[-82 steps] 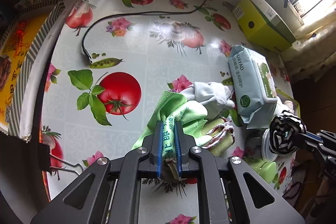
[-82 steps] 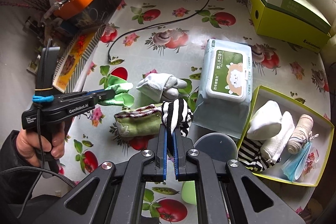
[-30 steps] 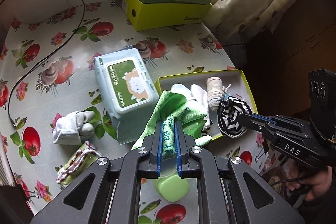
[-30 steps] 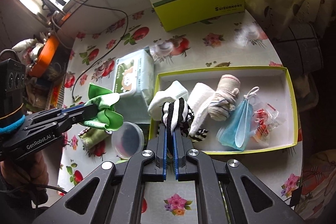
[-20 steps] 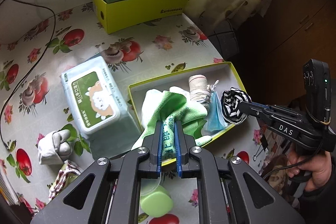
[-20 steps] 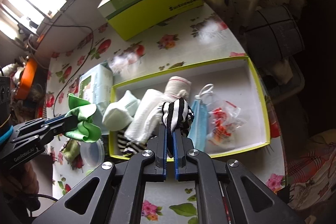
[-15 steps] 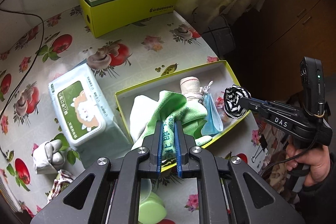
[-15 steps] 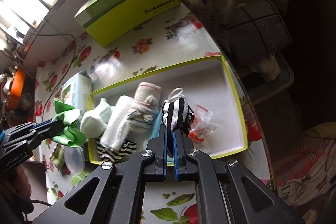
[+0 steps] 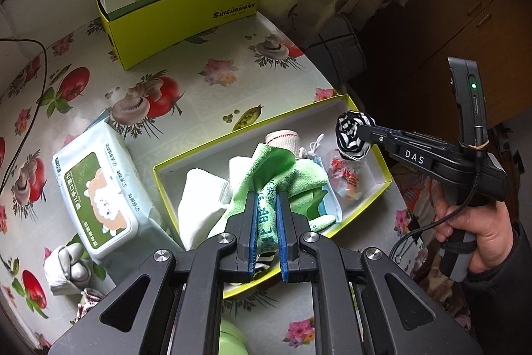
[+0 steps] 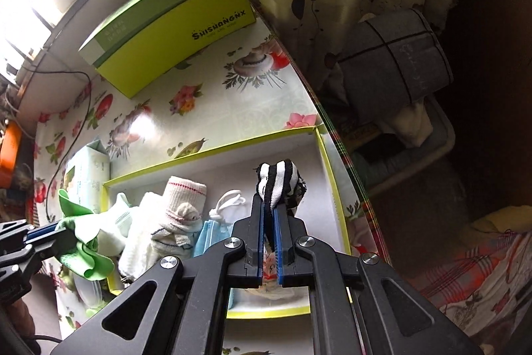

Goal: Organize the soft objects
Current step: 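Carry the green cloth with the left gripper over the box lid while the right gripper carries the sock, then open the right gripper to drop the sock into the lid while the left gripper releases the green cloth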

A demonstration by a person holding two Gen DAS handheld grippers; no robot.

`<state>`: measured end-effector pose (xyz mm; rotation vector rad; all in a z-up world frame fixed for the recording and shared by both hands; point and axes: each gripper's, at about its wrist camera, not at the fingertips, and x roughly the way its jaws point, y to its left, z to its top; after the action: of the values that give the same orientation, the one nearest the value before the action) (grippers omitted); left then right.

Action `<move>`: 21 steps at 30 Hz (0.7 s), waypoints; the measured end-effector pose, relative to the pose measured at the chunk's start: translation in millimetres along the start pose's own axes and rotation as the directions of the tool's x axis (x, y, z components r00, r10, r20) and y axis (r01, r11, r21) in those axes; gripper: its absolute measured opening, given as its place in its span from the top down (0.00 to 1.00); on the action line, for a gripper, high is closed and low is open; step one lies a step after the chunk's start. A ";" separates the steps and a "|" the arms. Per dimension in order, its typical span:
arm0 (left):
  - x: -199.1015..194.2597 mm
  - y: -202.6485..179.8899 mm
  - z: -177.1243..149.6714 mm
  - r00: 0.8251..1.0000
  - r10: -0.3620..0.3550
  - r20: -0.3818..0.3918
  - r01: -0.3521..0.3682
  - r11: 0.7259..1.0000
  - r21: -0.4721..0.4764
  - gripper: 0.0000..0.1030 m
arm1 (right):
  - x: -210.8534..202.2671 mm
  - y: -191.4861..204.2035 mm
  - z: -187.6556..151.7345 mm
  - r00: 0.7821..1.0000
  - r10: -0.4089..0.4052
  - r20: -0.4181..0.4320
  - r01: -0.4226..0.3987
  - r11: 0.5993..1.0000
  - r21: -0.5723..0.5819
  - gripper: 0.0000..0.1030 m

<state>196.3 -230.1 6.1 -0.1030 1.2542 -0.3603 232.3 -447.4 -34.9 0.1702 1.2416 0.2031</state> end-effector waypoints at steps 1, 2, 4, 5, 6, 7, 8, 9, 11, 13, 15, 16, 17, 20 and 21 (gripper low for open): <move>1.3 -1.1 1.1 1.000 -0.001 -0.002 0.001 1.000 0.002 0.90 | 1.1 -1.7 0.4 1.000 0.004 -0.001 -0.004 1.000 0.006 0.92; 2.7 -2.5 2.1 1.000 -0.002 -0.004 0.002 1.000 0.004 0.90 | 0.4 -3.4 0.1 1.000 0.007 0.002 -0.007 1.000 0.009 0.85; 5.9 -5.2 4.8 1.000 -0.006 -0.008 0.006 1.000 0.010 0.90 | -3.0 -5.8 -1.3 1.000 0.008 0.015 -0.008 1.000 0.015 0.71; 7.5 -6.8 6.1 1.000 -0.008 -0.009 0.008 1.000 0.014 0.90 | -5.6 -7.4 -2.6 1.000 0.014 0.021 -0.014 1.000 0.019 0.70; 9.4 -8.7 7.9 1.000 -0.010 -0.011 0.010 1.000 0.018 0.90 | -8.0 -8.2 -4.6 1.000 0.013 0.025 -0.014 1.000 0.023 0.70; 11.6 -10.9 9.8 1.000 -0.012 -0.014 0.012 1.000 0.022 0.90 | -10.4 -9.8 -6.1 1.000 0.009 0.028 -0.010 1.000 0.028 0.70; 14.2 -13.7 11.7 1.000 -0.014 -0.016 0.014 1.000 0.026 0.90 | -12.5 -11.5 -8.2 1.000 0.011 0.029 -0.012 0.999 0.034 0.70; 16.6 -16.4 13.5 1.000 -0.017 -0.019 0.017 0.999 0.031 0.90 | -14.7 -13.4 -10.8 0.999 0.014 0.031 -0.015 0.999 0.043 0.70; 22.2 -22.7 17.4 0.999 -0.023 -0.024 0.024 0.999 0.043 0.90 | -19.2 -17.5 -17.6 0.999 0.013 0.034 -0.015 0.998 0.060 0.70; 28.7 -29.0 21.5 0.999 -0.030 -0.031 0.032 0.998 0.059 0.90 | -23.9 -20.8 -25.7 0.999 0.015 0.036 -0.018 0.997 0.078 0.70; 37.6 -35.0 26.4 0.998 -0.040 -0.041 0.043 0.997 0.068 0.90 | -28.4 -24.2 -34.6 0.999 0.019 0.036 -0.022 0.995 0.095 0.70; 42.7 -37.2 28.8 0.998 -0.043 -0.045 0.046 0.996 0.071 0.90 | -30.4 -25.6 -38.9 0.999 0.021 0.036 -0.025 0.995 0.102 0.70; 48.1 -39.2 31.1 0.998 -0.046 -0.050 0.050 0.996 0.071 0.90 | -31.9 -27.3 -42.9 0.999 0.024 0.035 -0.027 0.994 0.107 0.70; 63.7 -46.7 38.2 0.995 -0.071 -0.069 0.076 0.995 0.071 0.90 | -34.6 -30.9 -51.9 0.999 0.024 0.028 -0.027 0.993 0.114 0.70; 68.0 -50.6 40.4 0.995 -0.071 -0.073 0.077 0.994 0.077 0.90 | -35.3 -32.0 -54.2 0.999 0.022 0.027 -0.025 0.993 0.117 0.70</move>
<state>241.6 -304.4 -29.3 -0.0695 1.3061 -0.4813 171.9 -486.1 -27.1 0.2887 1.2270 0.1481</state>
